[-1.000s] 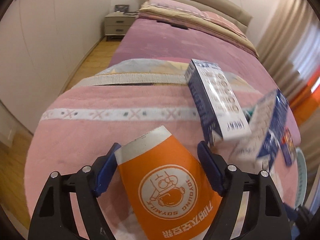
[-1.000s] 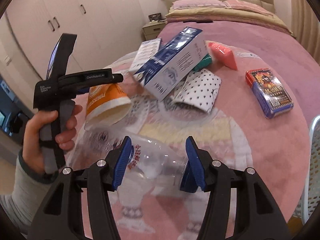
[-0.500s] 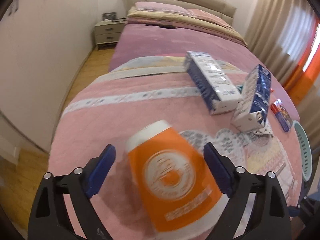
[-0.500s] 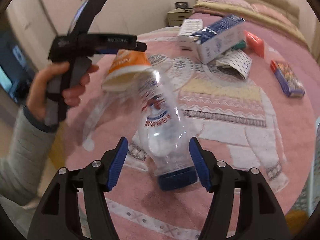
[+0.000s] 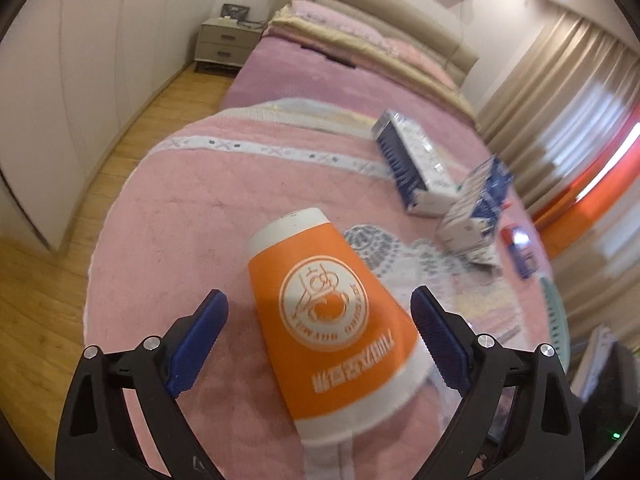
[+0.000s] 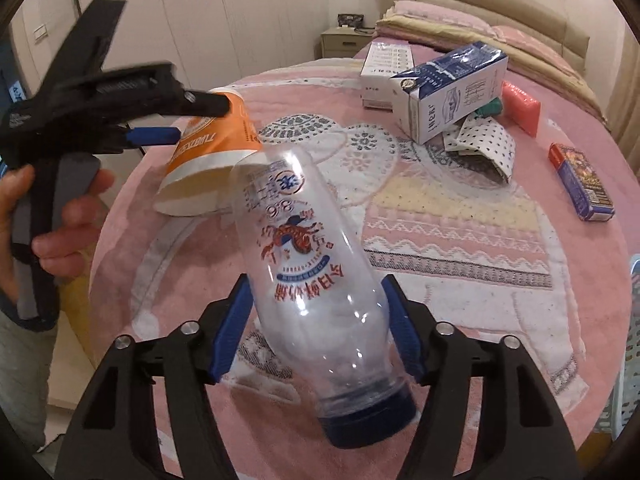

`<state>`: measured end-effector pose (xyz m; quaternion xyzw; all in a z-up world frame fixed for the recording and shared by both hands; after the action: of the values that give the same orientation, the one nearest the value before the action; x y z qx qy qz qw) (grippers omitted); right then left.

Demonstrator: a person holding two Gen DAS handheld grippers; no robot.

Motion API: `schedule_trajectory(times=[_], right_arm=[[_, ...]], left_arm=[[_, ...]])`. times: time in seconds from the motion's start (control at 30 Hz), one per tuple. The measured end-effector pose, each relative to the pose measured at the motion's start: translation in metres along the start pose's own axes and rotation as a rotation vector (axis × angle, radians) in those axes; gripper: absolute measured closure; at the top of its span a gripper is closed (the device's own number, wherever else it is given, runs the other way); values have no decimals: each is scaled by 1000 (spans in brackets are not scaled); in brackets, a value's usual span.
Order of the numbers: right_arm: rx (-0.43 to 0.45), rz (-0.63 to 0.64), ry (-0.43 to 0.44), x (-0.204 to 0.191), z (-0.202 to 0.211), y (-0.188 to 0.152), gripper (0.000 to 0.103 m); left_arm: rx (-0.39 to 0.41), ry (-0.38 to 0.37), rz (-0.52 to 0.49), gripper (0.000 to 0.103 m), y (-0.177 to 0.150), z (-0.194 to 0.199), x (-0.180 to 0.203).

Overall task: Collect trash
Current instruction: 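Lift the cup and bottle, carry them over the teal basket, open both tools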

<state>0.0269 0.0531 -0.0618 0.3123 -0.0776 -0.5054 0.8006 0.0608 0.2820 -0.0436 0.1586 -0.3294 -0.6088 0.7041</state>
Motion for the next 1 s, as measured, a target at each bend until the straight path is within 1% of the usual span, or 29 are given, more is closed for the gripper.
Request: schedule_trajectory(times=[0.1,0.17,0.23,0.27,0.3,0.33,0.4,0.47,0.5,0.57,0.6,0.67,0.7,0.73,0.87,0.9,1.0], right_arm=[[25,-3,-43,7,6,-4,45],[36,-27,-38,14,11,-8,46],[53,-43,-48,19,15,-8,46],[63,-49,-57,22,18,-8,46],[74,-61,-60,26,22,-7,46],[82,-74,-58,28,24,-6,46],[98,-99,-57,34,29,-5,46],[111,-116,-67,41,35,-4,46],[118,-124,-72,45,38,-3,46],[127,-142,-77,50,43,-4,46],[133,-150,-79,53,46,-4,46],[153,-170,-85,61,55,-3,46],[164,-180,-87,64,60,-3,46],[176,-190,-89,67,66,-2,46],[243,-243,-106,90,95,7,46],[262,-260,-116,97,104,9,46],[316,-312,-149,121,126,14,46]], left_arm=[[19,-5,40,12,-13,7,-8],[-1,-38,94,12,-25,4,-13],[-24,-75,133,14,-29,-6,-15],[-19,-62,140,14,-29,-9,-13],[-5,-48,134,15,-26,-10,-9],[-4,-53,126,23,-27,-11,-5],[-14,-62,117,27,-23,-17,6],[-24,-36,83,33,-20,-21,19],[-26,-26,62,40,-20,-24,25],[-21,3,30,45,-18,-26,37],[-9,24,9,48,-17,-26,44],[12,43,-21,57,-14,-20,52],[25,45,-30,65,-14,-16,53],[43,45,-48,69,-12,-11,59],[116,10,-117,70,-5,15,86],[139,-2,-139,70,0,23,98],[174,-49,-203,70,10,35,131]])
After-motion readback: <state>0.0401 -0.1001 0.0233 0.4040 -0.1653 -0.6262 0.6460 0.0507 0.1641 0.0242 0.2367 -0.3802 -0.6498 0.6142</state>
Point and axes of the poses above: each gripper's, at about its wrist camera, not at the fingertips, and z roughly against the way its jaws point, x to its right, y to its top, the point moved 6 cm from there along -z, roughly the way its jaws point, and after that the axes turned 12 degrees about -z, right-handed, at the moved point
